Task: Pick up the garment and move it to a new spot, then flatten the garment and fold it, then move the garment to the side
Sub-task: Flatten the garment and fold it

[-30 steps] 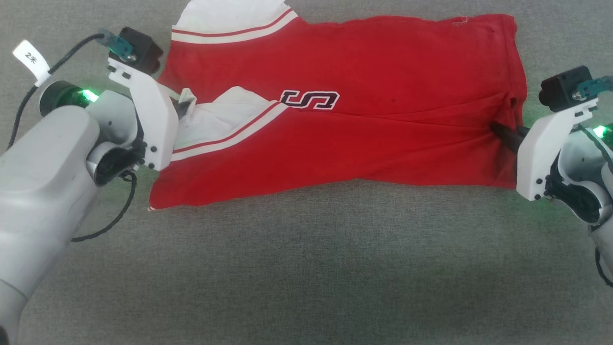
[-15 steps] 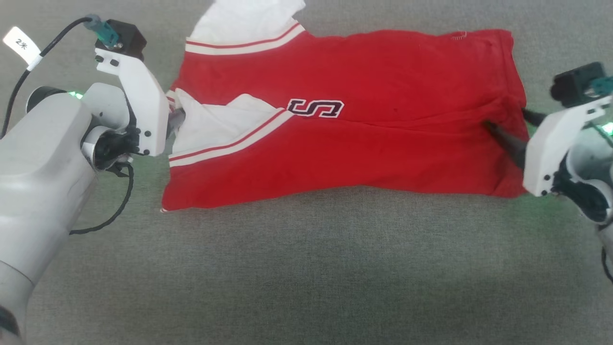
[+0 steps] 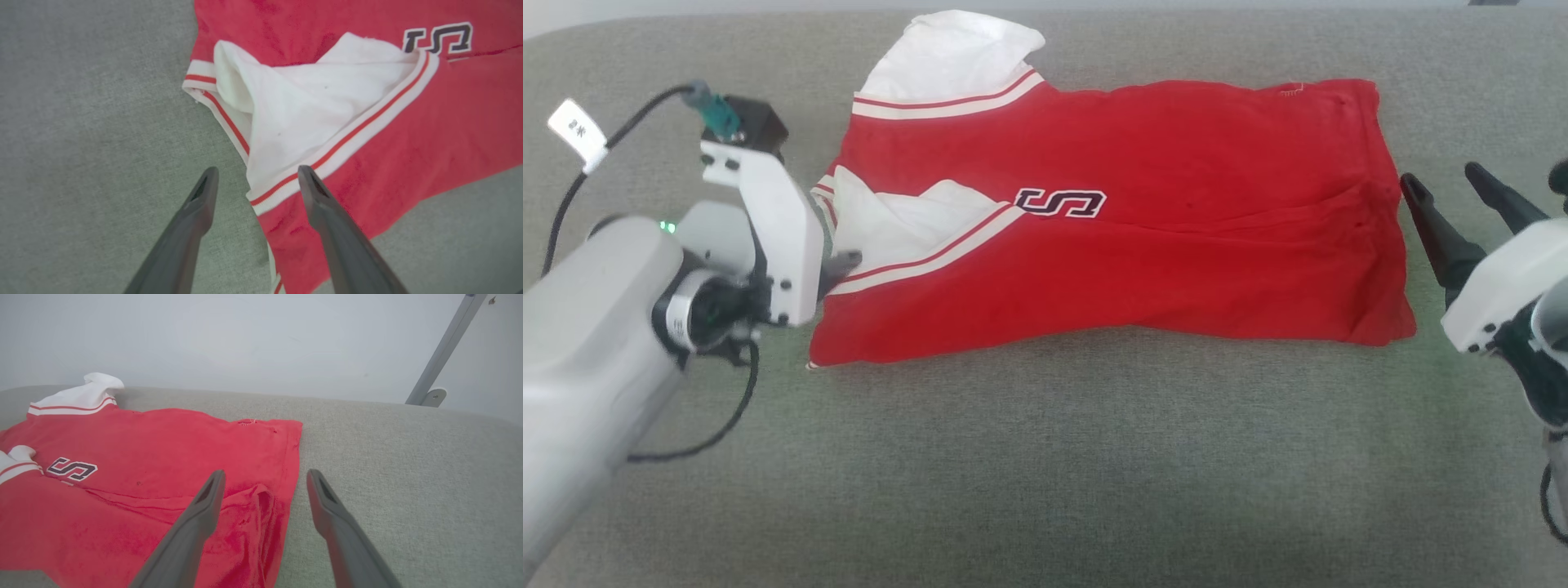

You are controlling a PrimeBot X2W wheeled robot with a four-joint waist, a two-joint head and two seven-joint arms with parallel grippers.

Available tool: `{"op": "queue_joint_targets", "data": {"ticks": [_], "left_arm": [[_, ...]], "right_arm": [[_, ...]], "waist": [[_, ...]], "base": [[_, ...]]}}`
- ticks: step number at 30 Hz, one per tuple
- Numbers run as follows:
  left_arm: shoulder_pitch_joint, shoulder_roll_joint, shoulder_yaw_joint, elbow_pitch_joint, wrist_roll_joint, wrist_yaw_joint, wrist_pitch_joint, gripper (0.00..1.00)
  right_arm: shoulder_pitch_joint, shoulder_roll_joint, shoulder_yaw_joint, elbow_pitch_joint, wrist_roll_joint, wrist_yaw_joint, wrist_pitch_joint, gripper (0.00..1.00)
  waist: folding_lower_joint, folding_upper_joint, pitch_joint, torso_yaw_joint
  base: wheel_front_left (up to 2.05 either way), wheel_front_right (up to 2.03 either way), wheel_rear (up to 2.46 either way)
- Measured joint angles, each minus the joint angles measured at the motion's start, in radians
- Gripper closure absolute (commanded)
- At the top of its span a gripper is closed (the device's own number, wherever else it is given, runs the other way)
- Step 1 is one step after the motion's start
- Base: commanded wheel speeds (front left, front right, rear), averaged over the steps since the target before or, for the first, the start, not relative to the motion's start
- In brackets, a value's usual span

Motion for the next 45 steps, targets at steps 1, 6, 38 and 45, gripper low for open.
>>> {"op": "queue_joint_targets", "data": {"ticks": [1, 6, 38, 45], "left_arm": [[0.016, 0.014, 0.002, -0.035, -0.007, 0.017, 0.01, 0.0], [0.097, 0.085, 0.015, -0.189, -0.043, 0.122, 0.05, 0.0], [0.152, 0.03, 0.027, -0.082, -0.077, 0.046, -0.03, 1.0], [0.138, 0.006, 0.021, -0.06, -0.069, 0.031, -0.04, 1.0]], "right_arm": [[0.017, 0.014, -0.021, -0.021, -0.012, 0.0, 0.002, 0.0], [0.107, 0.085, -0.119, -0.122, -0.057, 0.0, 0.029, 0.0], [0.14, 0.204, -0.203, -0.198, -0.116, 0.0, 0.648, 0.0], [0.091, 0.164, -0.158, -0.16, -0.158, 0.0, 0.757, 1.0]], "waist": [[0.0, 0.0, 0.0, -0.003], [0.0, 0.0, 0.005, -0.017], [0.0, 0.0001, 0.068, 0.002], [0.0, 0.0001, 0.073, 0.023]], "base": [[0.0, 0.0, 0.0], [0.0, 0.0, 0.0], [0.0, 0.0, 0.0], [0.0, 0.0, 0.0]]}}
